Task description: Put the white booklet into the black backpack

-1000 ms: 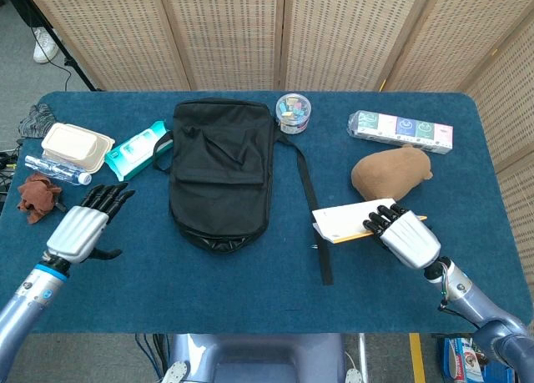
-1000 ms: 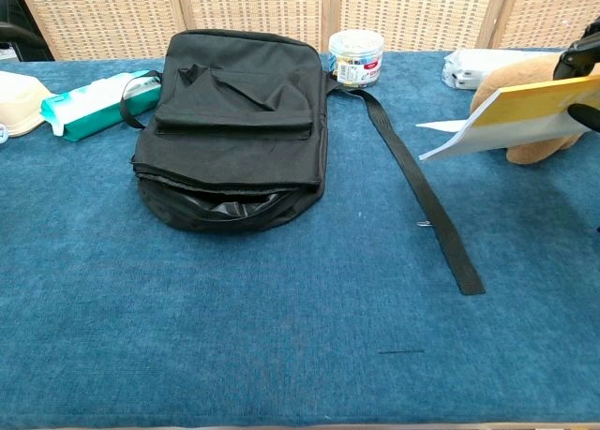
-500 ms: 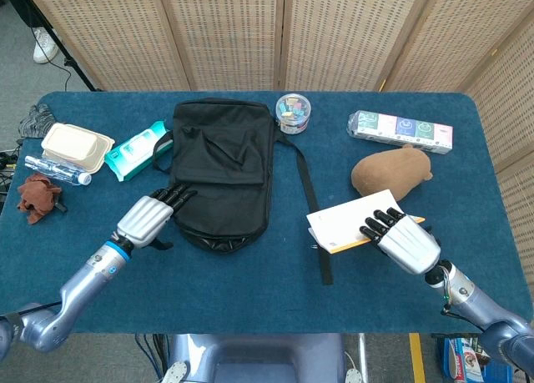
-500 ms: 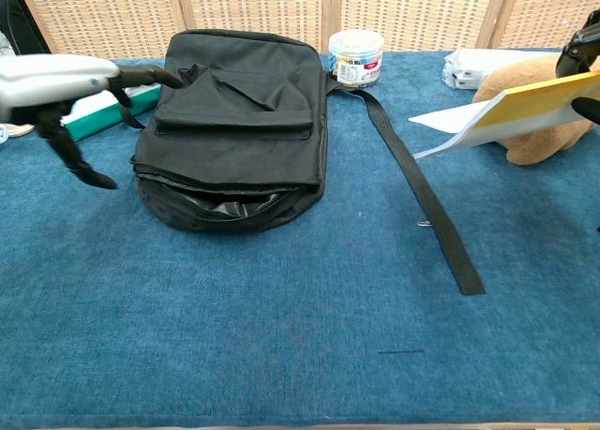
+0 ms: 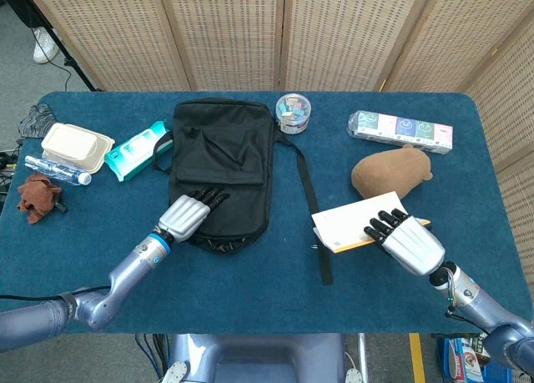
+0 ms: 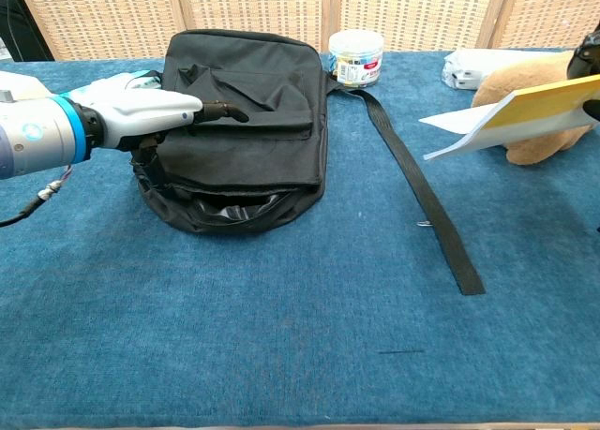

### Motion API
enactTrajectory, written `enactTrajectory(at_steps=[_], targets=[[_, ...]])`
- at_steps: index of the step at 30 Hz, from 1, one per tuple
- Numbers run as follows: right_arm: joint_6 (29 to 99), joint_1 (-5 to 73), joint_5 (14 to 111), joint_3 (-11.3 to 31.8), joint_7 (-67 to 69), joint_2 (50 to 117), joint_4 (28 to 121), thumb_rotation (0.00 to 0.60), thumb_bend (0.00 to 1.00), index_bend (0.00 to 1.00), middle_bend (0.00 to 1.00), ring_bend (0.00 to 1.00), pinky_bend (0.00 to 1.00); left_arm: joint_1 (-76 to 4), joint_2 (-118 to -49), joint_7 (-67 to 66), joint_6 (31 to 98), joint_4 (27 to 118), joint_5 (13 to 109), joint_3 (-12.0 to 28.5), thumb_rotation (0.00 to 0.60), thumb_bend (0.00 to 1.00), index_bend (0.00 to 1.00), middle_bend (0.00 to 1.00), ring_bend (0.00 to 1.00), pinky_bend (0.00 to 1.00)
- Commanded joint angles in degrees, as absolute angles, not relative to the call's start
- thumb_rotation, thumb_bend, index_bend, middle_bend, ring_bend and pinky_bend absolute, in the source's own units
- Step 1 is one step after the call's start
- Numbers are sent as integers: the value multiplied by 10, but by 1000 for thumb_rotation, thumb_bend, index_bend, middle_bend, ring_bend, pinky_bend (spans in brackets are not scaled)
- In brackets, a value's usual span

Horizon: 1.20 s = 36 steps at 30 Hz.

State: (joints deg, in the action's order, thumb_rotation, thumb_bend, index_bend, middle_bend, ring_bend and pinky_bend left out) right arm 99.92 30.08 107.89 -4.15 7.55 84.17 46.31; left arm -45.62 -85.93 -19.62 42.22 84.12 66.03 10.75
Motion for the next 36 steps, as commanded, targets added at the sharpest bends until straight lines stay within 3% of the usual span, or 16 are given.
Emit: enactTrajectory(at_steps=[1, 4, 8, 16, 20, 25, 32, 36], targets=[[1000, 300, 1078, -40, 77, 841, 463, 600, 483, 651, 609, 508, 682, -461, -862, -200, 425, 841, 652, 106, 600, 304, 49, 0, 25, 214], [1001, 299, 1078, -40, 79, 841, 462, 600, 483, 651, 610, 508, 682, -465, -862, -204, 429, 841, 646, 105, 600, 406, 107, 35, 80, 284], [1003, 298, 1079, -39, 80, 840, 463, 600, 483, 651, 611, 510, 683, -469, -860, -216, 433, 840, 637, 101, 600, 531, 227, 161, 185, 388], [1001, 296, 1080, -39, 81, 842, 463, 600, 484, 650, 612, 510, 683, -480, -860, -234, 433, 837, 608, 92, 600, 569, 388, 272, 286, 481], [1000, 295, 1081, -40, 81, 844, 460, 600, 484, 650, 612, 510, 684, -484, -870, -245, 445, 825, 603, 89, 600, 587, 550, 451, 408, 597], [1001, 296, 1082, -39, 90, 845, 455, 600, 484, 650, 613, 511, 686, -482, -902, -276, 512, 800, 618, 95, 600, 673, 733, 626, 544, 706], [1049, 312, 1096, -28, 143, 876, 414, 600, 483, 648, 616, 514, 690, -488, -911, -238, 579, 804, 695, 119, 600, 697, 753, 658, 570, 712], [1077, 338, 1109, -21, 182, 913, 365, 600, 483, 646, 617, 514, 690, -504, -900, -198, 579, 806, 728, 134, 600, 696, 755, 660, 572, 713]])
